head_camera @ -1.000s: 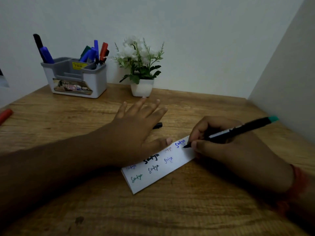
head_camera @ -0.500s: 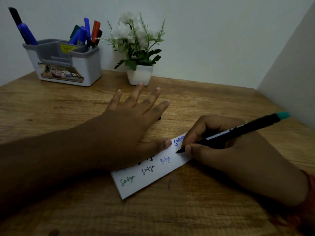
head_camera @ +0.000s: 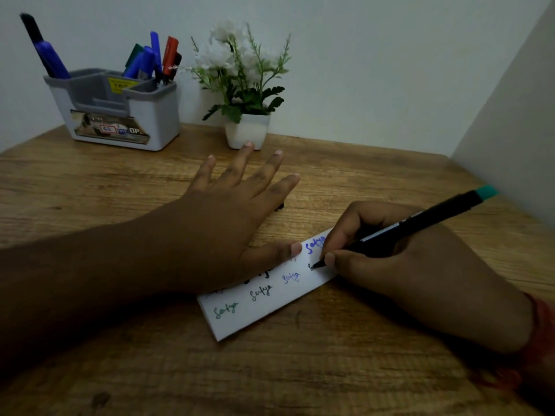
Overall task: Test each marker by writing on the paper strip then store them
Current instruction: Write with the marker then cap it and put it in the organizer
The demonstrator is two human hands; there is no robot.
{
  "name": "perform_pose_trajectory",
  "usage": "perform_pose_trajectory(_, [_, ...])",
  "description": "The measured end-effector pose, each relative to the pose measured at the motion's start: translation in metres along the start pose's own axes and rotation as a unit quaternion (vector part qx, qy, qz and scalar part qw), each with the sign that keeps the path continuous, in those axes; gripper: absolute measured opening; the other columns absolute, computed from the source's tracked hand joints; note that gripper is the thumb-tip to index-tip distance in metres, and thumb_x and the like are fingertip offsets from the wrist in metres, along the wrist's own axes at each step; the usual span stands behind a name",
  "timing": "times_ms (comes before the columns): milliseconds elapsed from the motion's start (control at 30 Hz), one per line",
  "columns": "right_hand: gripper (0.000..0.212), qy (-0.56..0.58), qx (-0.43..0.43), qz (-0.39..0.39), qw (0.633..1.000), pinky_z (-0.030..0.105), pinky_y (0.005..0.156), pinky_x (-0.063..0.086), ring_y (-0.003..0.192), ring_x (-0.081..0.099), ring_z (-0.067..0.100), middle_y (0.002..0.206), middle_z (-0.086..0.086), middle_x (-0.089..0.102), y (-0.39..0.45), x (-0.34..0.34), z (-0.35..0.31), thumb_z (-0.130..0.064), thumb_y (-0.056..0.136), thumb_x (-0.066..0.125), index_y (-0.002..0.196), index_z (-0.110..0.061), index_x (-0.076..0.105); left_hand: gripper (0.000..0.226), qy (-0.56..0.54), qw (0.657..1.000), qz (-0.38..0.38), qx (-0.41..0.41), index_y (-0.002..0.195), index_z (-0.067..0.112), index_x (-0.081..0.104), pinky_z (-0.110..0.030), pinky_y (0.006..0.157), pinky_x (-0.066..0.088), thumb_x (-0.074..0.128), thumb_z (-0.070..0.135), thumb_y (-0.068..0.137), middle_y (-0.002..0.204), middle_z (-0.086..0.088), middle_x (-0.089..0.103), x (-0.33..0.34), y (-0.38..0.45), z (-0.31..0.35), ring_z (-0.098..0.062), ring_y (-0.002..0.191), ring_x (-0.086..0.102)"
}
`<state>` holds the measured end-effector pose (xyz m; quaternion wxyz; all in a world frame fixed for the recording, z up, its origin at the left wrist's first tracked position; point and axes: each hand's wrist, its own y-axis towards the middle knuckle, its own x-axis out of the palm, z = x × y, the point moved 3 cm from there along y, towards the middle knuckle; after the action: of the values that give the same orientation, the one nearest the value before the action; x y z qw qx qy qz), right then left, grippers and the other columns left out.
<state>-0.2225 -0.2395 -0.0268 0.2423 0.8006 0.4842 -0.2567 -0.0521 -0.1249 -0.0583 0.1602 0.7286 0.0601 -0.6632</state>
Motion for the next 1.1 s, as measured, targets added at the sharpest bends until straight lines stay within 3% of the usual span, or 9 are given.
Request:
perform_pose_trajectory(200, [0.005, -0.002, 0.008, 0.017, 1.0, 0.01, 0.054, 0.05, 0.073, 0.068, 0.001, 0.081, -0.013, 0.074, 0.0004, -0.0003, 0.0, -0.024, 0.076, 0.076, 0.074, -0.026, 0.072, 0.087, 0.001, 1.0, -0.001, 0.0, 0.142, 0.044, -0.028, -0.057, 0.115, -0.009, -0.003, 0.086, 0.07, 0.153, 0.012, -0.036, -0.0011, -0.0004, 0.0005, -0.018, 0.139, -0.038])
perform_pose_trajectory(433, [0.007, -0.002, 0.015, 0.02, 1.0, 0.005, 0.052, 0.043, 0.071, 0.066, -0.004, 0.08, -0.013, 0.073, 0.0001, -0.0013, -0.0001, -0.021, 0.078, 0.076, 0.073, -0.023, 0.072, 0.087, 0.006, 1.0, -0.001, 0.004, 0.143, 0.043, -0.027, -0.058, 0.115, -0.01, -0.002, 0.085, 0.071, 0.153, 0.011, -0.037, -0.0012, -0.0006, 0.0007, -0.019, 0.139, -0.038])
perform_pose_trajectory(800, [0.007, 0.002, 0.016, 0.014, 1.0, 0.005, 0.055, 0.046, 0.079, 0.066, -0.007, 0.083, -0.016, 0.073, -0.0007, -0.0016, -0.0006, -0.019, 0.079, 0.075, 0.074, -0.022, 0.072, 0.086, 0.01, 1.0, 0.002, 0.004, 0.143, 0.043, -0.027, -0.058, 0.115, -0.01, -0.002, 0.085, 0.072, 0.153, 0.011, -0.038, -0.0013, -0.0005, 0.0007, -0.019, 0.139, -0.038])
perform_pose_trajectory(1100, [0.01, -0.009, 0.021, 0.034, 0.999, 0.004, 0.052, 0.044, 0.074, 0.065, -0.01, 0.081, -0.017, 0.073, -0.0003, -0.0028, 0.0024, -0.019, 0.08, 0.076, 0.072, -0.023, 0.071, 0.086, 0.013, 1.0, 0.003, 0.005, 0.144, 0.042, -0.026, -0.059, 0.115, -0.009, -0.001, 0.085, 0.073, 0.153, 0.01, -0.037, -0.0009, 0.0, 0.0005, -0.02, 0.139, -0.038])
